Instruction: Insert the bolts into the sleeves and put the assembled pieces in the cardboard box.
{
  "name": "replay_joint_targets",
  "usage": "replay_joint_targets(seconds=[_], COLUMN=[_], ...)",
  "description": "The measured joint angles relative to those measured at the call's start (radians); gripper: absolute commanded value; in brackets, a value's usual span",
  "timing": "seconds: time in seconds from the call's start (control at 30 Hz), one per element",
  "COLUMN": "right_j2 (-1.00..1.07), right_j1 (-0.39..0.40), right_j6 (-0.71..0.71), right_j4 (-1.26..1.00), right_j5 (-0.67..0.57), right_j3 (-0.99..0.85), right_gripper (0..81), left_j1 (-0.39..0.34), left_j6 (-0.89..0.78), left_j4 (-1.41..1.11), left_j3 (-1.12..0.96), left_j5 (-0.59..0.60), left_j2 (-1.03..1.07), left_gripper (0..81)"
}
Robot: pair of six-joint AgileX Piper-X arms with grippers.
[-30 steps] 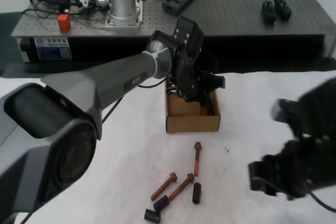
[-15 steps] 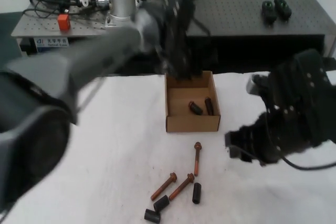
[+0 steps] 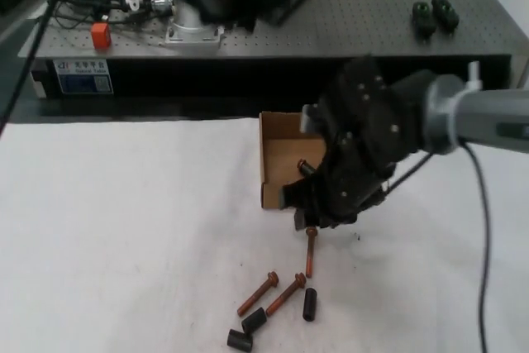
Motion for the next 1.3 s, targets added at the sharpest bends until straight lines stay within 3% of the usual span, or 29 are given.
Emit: replay_joint_targets(seconds=[0.2, 0.47, 0.53, 0.73, 0.9, 1.07, 1.3], right_j2=[0.078, 0.109, 0.109, 0.109, 0.051, -0.149, -0.553], right_j1=[0.000, 0.000, 0.000, -0.012, -0.079, -0.152, -0.250], right_j6=[-0.003, -0.016, -0.024, -0.083, -0.146, -0.179, -0.186], right_j4=[0.061, 0.075, 0.075, 0.068, 0.106, 0.135, 0.182], right_j5=[0.015, 0.053, 0.057, 0.059, 0.068, 0.080, 0.082], right_j3=[-0.031, -0.035, -0.035, -0.035, -0.010, 0.105, 0.415], right_gripper=[31.7, 0.8, 4.9, 4.9, 4.9, 4.9, 4.9], left_j1=[0.005, 0.002, -0.003, -0.065, -0.121, -0.224, -0.288], left_j6=[0.000, 0.017, 0.022, 0.093, 0.184, 0.184, 0.162], left_j4=[-0.096, -0.132, -0.132, -0.132, -0.132, -0.122, -0.111], left_j3=[0.226, 0.410, 0.434, 0.518, 0.557, 0.541, 0.430], left_j5=[0.025, 0.219, 0.253, 0.328, 0.337, 0.344, 0.344], left_j2=[-0.154, -0.257, -0.257, -0.257, -0.250, -0.120, 0.006], left_gripper=[23.1, 23.1, 23.1, 25.4, 31.3, 31.3, 31.3])
